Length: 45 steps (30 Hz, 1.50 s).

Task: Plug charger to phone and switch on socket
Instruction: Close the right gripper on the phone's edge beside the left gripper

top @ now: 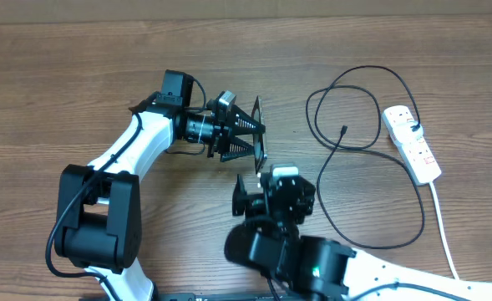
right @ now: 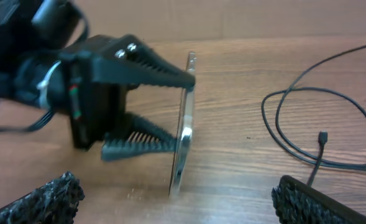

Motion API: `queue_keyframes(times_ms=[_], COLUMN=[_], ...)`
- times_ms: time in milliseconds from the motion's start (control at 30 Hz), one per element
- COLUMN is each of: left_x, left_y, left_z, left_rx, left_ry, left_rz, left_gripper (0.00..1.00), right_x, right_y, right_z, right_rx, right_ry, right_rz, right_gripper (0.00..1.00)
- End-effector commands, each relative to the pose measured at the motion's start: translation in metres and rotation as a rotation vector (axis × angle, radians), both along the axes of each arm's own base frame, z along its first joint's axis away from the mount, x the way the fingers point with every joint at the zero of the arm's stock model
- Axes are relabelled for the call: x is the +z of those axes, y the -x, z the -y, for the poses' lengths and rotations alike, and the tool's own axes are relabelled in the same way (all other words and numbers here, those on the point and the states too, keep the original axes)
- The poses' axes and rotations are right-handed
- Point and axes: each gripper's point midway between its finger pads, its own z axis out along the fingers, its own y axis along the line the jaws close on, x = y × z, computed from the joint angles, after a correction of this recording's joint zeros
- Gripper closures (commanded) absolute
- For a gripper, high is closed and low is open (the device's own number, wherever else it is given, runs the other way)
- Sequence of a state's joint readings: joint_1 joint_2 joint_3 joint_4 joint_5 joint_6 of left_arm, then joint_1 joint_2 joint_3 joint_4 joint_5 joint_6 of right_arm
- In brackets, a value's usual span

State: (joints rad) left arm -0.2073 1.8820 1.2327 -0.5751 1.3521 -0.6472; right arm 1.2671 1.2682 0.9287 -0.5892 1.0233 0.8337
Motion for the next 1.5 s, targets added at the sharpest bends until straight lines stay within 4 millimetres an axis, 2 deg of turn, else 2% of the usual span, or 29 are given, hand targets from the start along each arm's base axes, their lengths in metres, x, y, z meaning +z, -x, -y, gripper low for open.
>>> queue_keyframes(times_ms=[0, 167, 267, 367, 767, 1000, 1100, 1233, 1467], left_x=[0.015, 0.015, 0.015, 0.016, 0.018, 0.018, 0.018, 0.018, 0.018], left_y=[-0.004, -0.004, -0.004, -0.003, -0.002, -0.002, -0.002, -0.002, -0.002], left_z=[0.001, 0.001, 0.001, 0.001, 0.001, 0.001, 0.001, 0.001, 0.001], left_rx=[-0.019, -0.019, -0.019, -0.022, -0.025, -0.025, -0.025, -0.025, -0.025], left_ry=[0.065, 0.065, 0.065, 0.073, 0.082, 0.082, 0.082, 0.082, 0.082], left_rz=[0.027, 0.027, 0.027, 0.025, 0.023, 0.023, 0.023, 0.023, 0.023], left_gripper=[0.41, 0.41, 0.4, 0.41, 0.4, 0.41, 0.41, 0.41, 0.4], right_x=[-0.011, -0.02, -0.02, -0.023, -0.048, -0.038, -0.037, -0.037, -0.037], right_y=[-0.015, -0.035, -0.043, -0.047, -0.061, -0.07, -0.071, -0.071, -0.071], right_z=[0.0, -0.023, -0.029, -0.026, -0.018, -0.016, -0.017, -0.017, -0.017], right_rx=[-0.003, 0.166, 0.228, 0.225, 0.142, 0.092, 0.092, 0.092, 0.092], right_ry=[-0.004, 0.021, 0.006, 0.0, 0.094, 0.081, 0.072, 0.072, 0.072], right_rz=[-0.045, -0.112, -0.132, -0.148, -0.15, -0.089, -0.083, -0.084, -0.083], right_gripper=[0.0, 0.0, 0.05, 0.1, 0.18, 0.2, 0.29, 0.51, 0.68])
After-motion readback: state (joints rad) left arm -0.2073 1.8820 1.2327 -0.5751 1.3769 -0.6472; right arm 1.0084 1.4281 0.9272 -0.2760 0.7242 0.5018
